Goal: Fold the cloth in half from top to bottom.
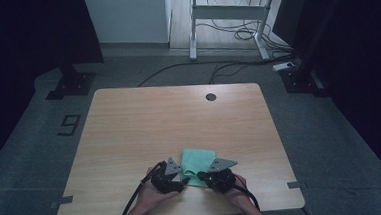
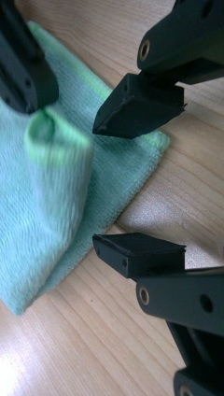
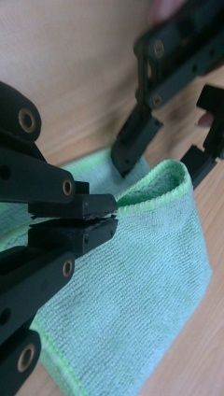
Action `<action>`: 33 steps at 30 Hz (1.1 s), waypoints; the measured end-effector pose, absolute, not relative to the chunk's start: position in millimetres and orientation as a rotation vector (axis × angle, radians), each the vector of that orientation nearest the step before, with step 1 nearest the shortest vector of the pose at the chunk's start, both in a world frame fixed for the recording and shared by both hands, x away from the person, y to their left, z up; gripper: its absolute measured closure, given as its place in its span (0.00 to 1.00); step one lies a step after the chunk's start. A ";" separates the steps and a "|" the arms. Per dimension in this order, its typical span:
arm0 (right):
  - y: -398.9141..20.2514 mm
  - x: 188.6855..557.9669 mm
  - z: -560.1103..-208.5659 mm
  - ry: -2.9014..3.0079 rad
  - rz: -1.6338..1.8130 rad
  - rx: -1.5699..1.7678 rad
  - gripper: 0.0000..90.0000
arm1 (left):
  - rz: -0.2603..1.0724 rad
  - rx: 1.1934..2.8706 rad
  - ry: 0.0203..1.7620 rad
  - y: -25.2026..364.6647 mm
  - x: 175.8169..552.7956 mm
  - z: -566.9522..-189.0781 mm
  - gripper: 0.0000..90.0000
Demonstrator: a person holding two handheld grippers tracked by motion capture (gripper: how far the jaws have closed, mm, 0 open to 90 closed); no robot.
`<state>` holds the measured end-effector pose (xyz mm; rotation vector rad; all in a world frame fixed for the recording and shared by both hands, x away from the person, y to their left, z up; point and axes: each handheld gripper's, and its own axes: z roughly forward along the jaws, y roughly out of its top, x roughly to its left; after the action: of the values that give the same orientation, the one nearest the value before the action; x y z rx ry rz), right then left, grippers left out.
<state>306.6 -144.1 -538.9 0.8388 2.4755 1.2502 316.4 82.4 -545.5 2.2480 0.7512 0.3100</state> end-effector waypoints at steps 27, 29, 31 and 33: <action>-150.7 302.2 -549.7 2.548 1.297 0.846 0.93 | 0.351 2.196 0.770 50.3 384.7 -509.7 0.56; -152.1 301.9 -550.3 2.546 1.304 0.844 0.93 | 0.338 2.229 0.786 48.1 390.4 -518.6 0.59; -154.0 302.0 -551.1 2.545 1.315 0.845 0.93 | 0.334 2.243 0.796 48.3 391.3 -524.3 0.60; -155.3 301.4 -551.5 2.544 1.321 0.849 0.92 | 0.329 2.253 0.799 49.6 391.5 -529.7 0.61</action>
<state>301.4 -155.3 -551.5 0.8486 2.5438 1.3208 391.5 49.6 -529.7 2.2528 0.7989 0.3293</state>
